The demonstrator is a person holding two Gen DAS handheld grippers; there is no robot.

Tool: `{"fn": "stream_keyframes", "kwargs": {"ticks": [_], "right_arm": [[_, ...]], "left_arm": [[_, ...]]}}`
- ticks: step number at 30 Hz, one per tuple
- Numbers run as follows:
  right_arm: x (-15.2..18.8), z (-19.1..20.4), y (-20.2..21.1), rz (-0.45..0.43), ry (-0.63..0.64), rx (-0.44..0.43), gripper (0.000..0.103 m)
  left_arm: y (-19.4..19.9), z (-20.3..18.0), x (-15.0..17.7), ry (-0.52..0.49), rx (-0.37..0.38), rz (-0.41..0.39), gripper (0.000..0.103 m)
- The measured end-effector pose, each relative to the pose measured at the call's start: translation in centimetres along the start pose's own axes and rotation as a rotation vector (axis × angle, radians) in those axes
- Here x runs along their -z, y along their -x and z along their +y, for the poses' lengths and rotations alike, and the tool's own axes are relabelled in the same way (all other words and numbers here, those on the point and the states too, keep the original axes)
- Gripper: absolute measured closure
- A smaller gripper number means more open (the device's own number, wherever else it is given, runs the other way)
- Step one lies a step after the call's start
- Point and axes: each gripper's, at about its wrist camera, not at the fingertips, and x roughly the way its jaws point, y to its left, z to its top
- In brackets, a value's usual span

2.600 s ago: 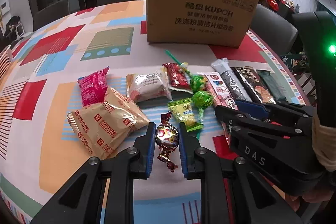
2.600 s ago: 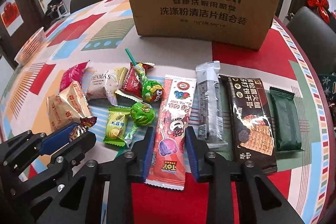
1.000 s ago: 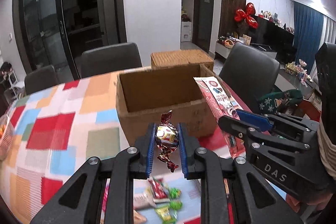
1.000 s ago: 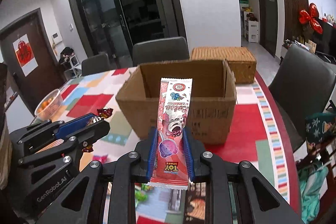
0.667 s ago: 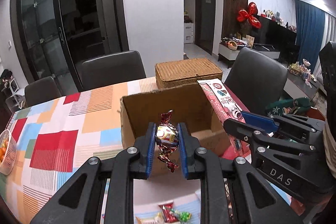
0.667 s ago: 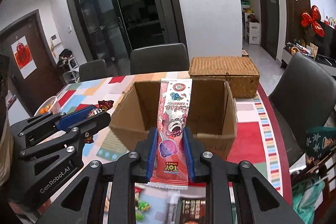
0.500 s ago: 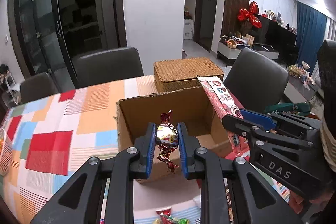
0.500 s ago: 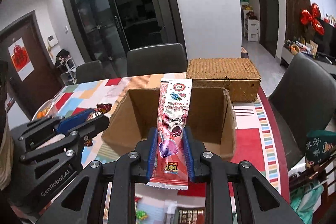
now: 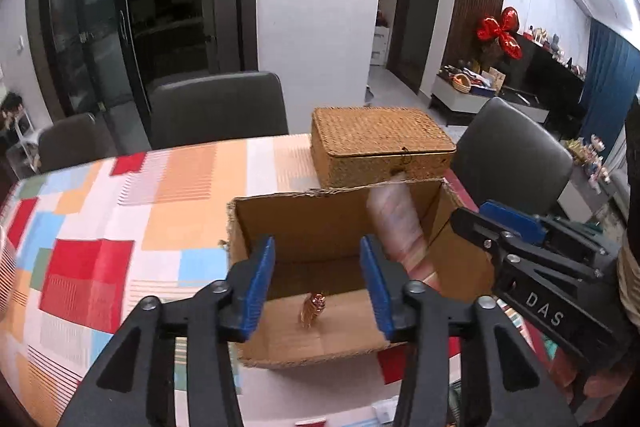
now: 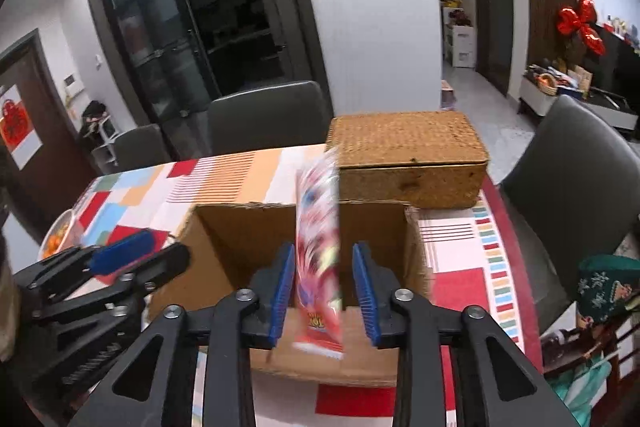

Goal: Organize snacks
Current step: 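Carry both snacks over the cardboard box and open both grippers to drop them, then move both tools back from the box toward the remaining snacks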

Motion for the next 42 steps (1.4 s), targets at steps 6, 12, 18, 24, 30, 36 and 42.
{"fn": "stream_keyframes", "kwargs": {"ticks": [6, 12, 18, 24, 30, 36, 42], "right_arm": [[2.3, 1.1, 2.6, -0.052, 0.079, 0.021, 0.059], [5.7, 2.7, 6.3, -0.095, 0.133, 0.013, 0.049], [9.0, 3.9, 9.2, -0.107, 0.158, -0.045, 0.049], [12.1, 4.5, 11.2, -0.096, 0.152, -0.080, 0.049], [15.1, 5.3, 12.4, -0.073, 0.175, -0.092, 0.049], [18.0, 5.9, 12.8, -0.047, 0.199, -0.081, 0.049], [20.4, 6.4, 12.2, -0.002, 0.222, -0.096, 0.049]], "left_arm": [[3.1, -0.2, 2.7, -0.053, -0.065, -0.046, 0.046], [6.7, -0.2, 5.8, -0.064, -0.078, -0.076, 0.045], [10.6, -0.5, 8.9, -0.085, -0.083, -0.123, 0.045], [12.9, -0.8, 12.3, -0.084, -0.085, -0.127, 0.044], [13.8, -0.8, 15.8, -0.081, -0.069, -0.091, 0.044], [14.0, -0.4, 18.9, -0.052, -0.059, -0.049, 0.044], [13.2, -0.3, 21.8, -0.056, -0.045, -0.008, 0.044]]}}
